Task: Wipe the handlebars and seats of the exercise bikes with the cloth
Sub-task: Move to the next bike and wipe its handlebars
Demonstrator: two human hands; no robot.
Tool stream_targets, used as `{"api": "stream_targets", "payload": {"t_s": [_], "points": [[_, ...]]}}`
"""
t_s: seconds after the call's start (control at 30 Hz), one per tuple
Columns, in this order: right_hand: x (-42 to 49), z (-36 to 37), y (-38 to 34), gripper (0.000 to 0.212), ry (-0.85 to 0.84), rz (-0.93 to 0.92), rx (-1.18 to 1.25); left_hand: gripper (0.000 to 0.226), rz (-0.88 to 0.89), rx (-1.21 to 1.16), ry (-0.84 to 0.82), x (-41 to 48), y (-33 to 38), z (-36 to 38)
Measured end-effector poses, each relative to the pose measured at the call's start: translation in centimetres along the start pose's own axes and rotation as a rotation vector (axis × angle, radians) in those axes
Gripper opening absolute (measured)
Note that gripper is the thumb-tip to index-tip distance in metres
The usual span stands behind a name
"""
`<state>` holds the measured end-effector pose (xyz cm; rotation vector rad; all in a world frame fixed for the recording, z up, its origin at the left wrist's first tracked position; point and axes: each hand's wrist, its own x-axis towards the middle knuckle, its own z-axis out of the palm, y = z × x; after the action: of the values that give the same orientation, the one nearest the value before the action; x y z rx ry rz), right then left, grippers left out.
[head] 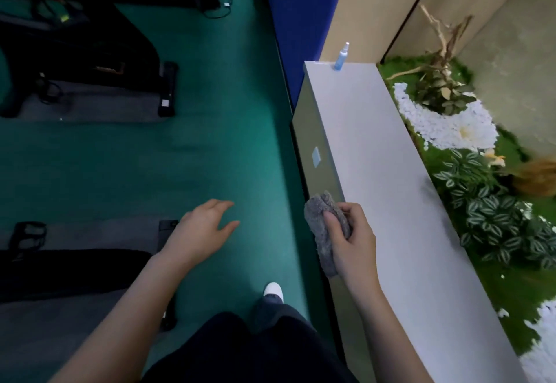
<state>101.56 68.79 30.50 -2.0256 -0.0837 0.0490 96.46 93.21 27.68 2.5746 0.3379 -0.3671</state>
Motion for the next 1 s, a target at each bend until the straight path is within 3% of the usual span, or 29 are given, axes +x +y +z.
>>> {"api": "stream_targets", "payload": {"t_s": [0.3, 0.53, 1.0], "points": [[10.2, 0.8, 0.1, 0.005, -0.225, -0.053, 0.025, 0.05, -0.173, -0.031, 0.096, 5.0, 1.9, -1.0], [17.0, 5.5, -1.7, 0.003, -0.44, -0.066, 0.012, 0.051, -0.315, -0.026, 0.105, 8.8, -0.6, -2.1], [32.6, 21.4, -10.5, 0.013, -0.517, -0.196, -0.01, 0.055, -0.391, 0.004, 0.141, 23.8, -11.7, -12.8]]}}
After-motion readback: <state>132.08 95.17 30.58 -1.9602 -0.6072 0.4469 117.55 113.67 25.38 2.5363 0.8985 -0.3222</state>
